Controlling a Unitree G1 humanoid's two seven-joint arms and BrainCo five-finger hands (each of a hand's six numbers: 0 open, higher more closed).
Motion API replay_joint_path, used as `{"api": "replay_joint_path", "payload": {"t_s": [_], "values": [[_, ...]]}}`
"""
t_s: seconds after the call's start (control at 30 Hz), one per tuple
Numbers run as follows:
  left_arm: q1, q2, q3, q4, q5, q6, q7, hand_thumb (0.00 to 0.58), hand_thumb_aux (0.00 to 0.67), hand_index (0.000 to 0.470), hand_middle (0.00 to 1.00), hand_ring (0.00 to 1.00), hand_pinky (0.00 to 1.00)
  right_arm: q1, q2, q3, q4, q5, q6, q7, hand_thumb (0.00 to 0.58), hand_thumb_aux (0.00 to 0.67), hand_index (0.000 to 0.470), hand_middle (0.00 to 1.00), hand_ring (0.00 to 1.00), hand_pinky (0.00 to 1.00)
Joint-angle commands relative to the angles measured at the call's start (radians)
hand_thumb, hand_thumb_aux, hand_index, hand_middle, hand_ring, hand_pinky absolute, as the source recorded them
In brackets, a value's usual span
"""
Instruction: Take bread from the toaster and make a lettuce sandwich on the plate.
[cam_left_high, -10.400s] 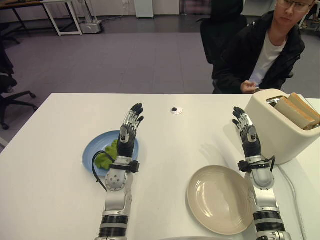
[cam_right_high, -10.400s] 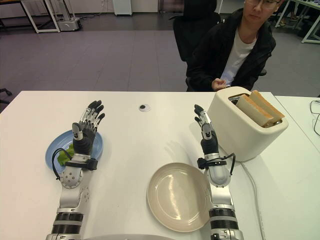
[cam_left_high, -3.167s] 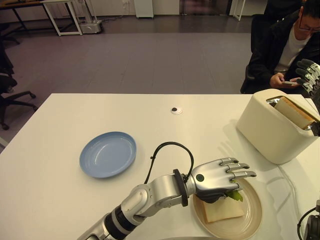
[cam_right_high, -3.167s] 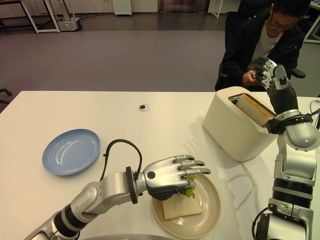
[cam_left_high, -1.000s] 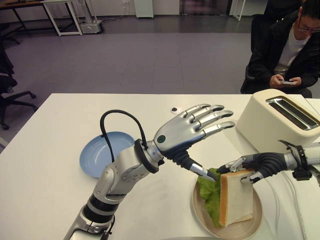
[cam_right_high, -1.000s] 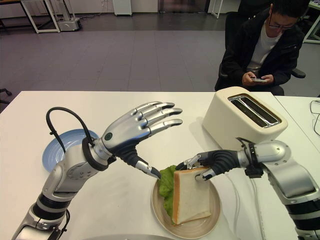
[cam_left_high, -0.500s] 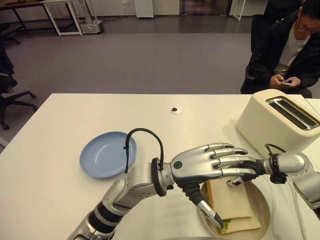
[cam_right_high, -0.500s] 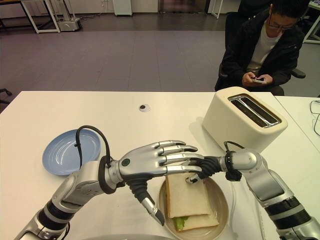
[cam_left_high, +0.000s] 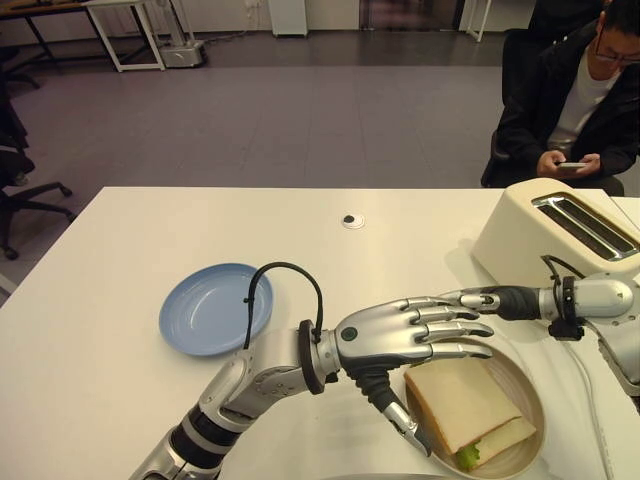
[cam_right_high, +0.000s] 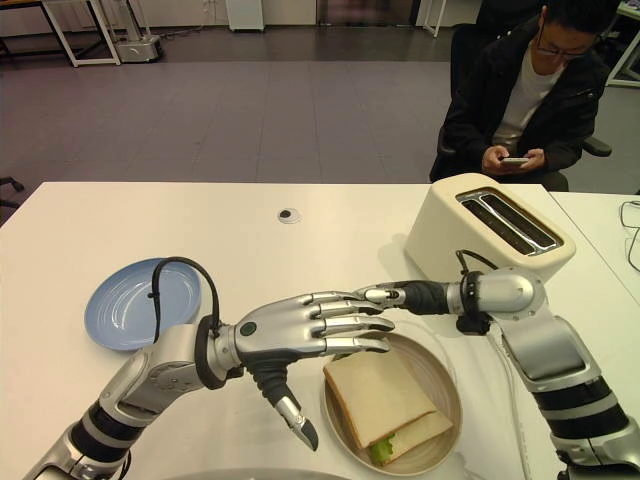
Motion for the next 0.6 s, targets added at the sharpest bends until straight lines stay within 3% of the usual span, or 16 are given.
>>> {"api": "replay_joint_path", "payload": {"t_s": [0.03, 0.07, 0.1, 0.17, 0.23, 0.33, 0.47, 0.6], "values": [[0.073, 0.069, 0.032, 0.009, -0.445, 0.161, -0.165, 0.572, 0.591, 0.415, 1.00, 1.00, 1.00, -0.013, 0.042, -0.240, 0.037, 0.259, 0.048, 0.027, 0.576, 0.615, 0.431, 0.40, 0.40, 0.40], [0.097, 0.106, 0.042, -0.003, -0.610, 0.230, -0.240, 0.580, 0.670, 0.470, 1.00, 1.00, 1.00, 0.036, 0.026, -0.309, 0.052, 0.336, 0.073, 0.083, 0.580, 0.670, 0.470, 0.95, 0.95, 0.95], [0.117, 0.150, 0.052, -0.018, -0.756, 0.306, -0.320, 0.580, 0.670, 0.470, 1.00, 1.00, 1.00, 0.107, -0.006, -0.356, 0.077, 0.378, 0.088, 0.162, 0.580, 0.670, 0.470, 1.00, 1.00, 1.00], [0.138, 0.226, 0.064, -0.035, -0.920, 0.409, -0.441, 0.580, 0.670, 0.470, 1.00, 1.00, 1.00, 0.234, -0.070, -0.378, 0.157, 0.367, 0.068, 0.306, 0.580, 0.670, 0.470, 1.00, 1.00, 1.00], [0.141, 0.281, 0.058, -0.005, -0.959, 0.473, -0.536, 0.580, 0.670, 0.470, 1.00, 1.00, 1.00, 0.337, -0.132, -0.326, 0.267, 0.261, -0.030, 0.409, 0.580, 0.670, 0.470, 1.00, 1.00, 1.00], [0.130, 0.325, 0.010, 0.064, -0.871, 0.509, -0.632, 0.580, 0.670, 0.470, 1.00, 1.00, 1.00, 0.444, -0.225, -0.237, 0.383, 0.105, -0.192, 0.494, 0.580, 0.670, 0.470, 1.00, 1.00, 1.00], [0.116, 0.310, -0.054, 0.107, -0.725, 0.495, -0.677, 0.580, 0.670, 0.470, 1.00, 1.00, 1.00, 0.493, -0.337, -0.123, 0.512, -0.064, -0.393, 0.492, 0.580, 0.670, 0.470, 1.00, 1.00, 1.00], [0.103, 0.274, -0.129, 0.151, -0.564, 0.446, -0.685, 0.580, 0.670, 0.470, 1.00, 1.00, 1.00, 0.505, -0.345, 0.002, 0.474, -0.135, -0.499, 0.468, 0.580, 0.670, 0.470, 1.00, 1.00, 1.00]]}}
